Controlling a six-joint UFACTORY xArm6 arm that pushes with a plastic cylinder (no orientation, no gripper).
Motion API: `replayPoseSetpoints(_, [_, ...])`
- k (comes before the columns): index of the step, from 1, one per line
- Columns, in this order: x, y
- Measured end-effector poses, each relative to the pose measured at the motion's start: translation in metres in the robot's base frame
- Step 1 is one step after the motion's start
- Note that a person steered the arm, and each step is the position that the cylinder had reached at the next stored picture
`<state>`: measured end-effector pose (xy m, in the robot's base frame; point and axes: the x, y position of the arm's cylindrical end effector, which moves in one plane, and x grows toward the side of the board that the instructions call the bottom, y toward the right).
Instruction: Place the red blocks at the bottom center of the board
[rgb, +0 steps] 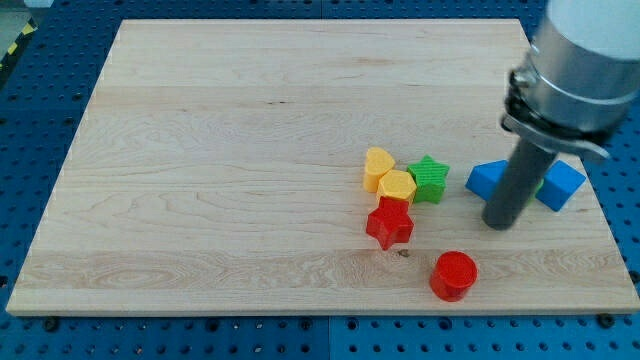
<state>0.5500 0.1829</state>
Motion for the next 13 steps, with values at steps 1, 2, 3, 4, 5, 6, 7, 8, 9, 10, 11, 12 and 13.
replayPoseSetpoints(1, [0.048,0.0])
replayPoseSetpoints(2, [0.066,-0.017])
replayPoseSetpoints(3, [0.067,-0.045])
replayPoseSetpoints(4, [0.063,-0.085])
replayPoseSetpoints(5, [0.06,-0.087])
replayPoseSetpoints(6, [0.068,-0.042])
replayPoseSetpoints(7, [0.054,-0.006])
replayPoseSetpoints(8, [0.024,-0.005])
replayPoseSetpoints(9, [0.012,-0.032])
replayPoseSetpoints(10, [0.005,-0.076])
replayPoseSetpoints(11, [-0.025,-0.084])
replayPoseSetpoints(12, [-0.033,-0.108])
replayPoseSetpoints(13, [-0.033,-0.151])
